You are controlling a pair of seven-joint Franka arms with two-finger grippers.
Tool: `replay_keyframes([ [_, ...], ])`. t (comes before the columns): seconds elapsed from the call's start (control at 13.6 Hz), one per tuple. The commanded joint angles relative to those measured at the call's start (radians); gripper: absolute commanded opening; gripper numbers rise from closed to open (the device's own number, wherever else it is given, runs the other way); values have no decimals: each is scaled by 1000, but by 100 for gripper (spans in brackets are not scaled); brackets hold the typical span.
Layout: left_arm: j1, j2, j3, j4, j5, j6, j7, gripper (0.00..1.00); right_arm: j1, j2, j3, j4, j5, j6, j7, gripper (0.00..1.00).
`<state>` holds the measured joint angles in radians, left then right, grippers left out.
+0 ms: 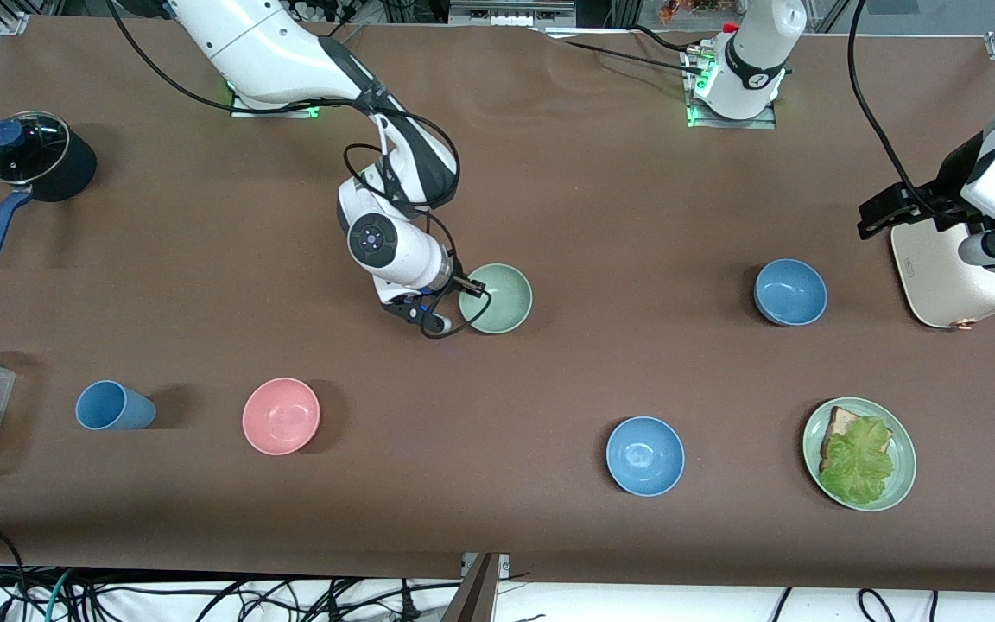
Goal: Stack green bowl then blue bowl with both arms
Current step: 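Carry the green bowl to the table middle and lower it, then open the right gripper and withdraw while the left gripper reaches the blue bowl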
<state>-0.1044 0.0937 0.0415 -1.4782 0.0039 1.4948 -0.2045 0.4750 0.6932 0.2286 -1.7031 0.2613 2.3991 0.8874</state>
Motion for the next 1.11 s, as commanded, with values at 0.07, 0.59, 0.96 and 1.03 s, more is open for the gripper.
replay_keyframes([
  [0.07, 5, 20, 0, 35, -21, -8, 8, 100, 33, 57, -9, 62, -2, 5, 47, 0],
  [0.59, 43, 26, 1, 6, -18, 30, 8, 100, 28, 48, -15, 94, -25, -9, 45, 83],
  [0.96, 80, 58, 4, -252, -13, 283, 37, 100, -16, 25, -15, 282, -171, -283, 19, 99],
  [1.03, 89, 60, 4, -257, -13, 286, 75, 100, -35, 25, -14, 318, -206, -347, -19, 99],
])
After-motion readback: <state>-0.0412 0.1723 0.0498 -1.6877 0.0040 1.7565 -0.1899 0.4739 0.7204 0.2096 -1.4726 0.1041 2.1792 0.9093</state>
